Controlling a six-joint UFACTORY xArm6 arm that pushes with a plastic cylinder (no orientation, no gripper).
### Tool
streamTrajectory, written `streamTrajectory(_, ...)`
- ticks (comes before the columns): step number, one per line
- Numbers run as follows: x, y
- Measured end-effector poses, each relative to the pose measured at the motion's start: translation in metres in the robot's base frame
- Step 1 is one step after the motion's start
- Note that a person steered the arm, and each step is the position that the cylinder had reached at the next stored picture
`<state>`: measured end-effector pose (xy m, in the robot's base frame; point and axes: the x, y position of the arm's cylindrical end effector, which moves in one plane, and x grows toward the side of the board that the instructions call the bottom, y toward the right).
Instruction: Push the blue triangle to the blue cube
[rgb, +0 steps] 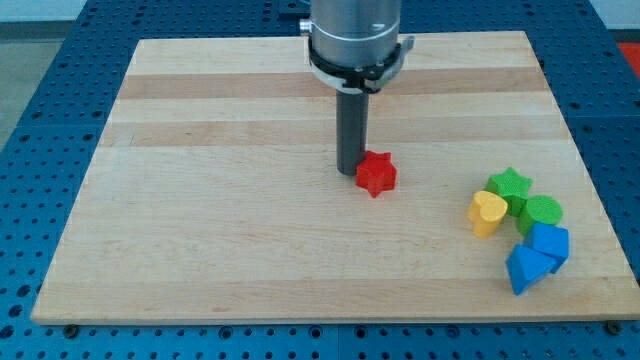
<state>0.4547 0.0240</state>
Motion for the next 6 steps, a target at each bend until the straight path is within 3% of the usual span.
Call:
streamTrajectory(2,0.026,0.028)
streamTrajectory(6,0.006,0.082)
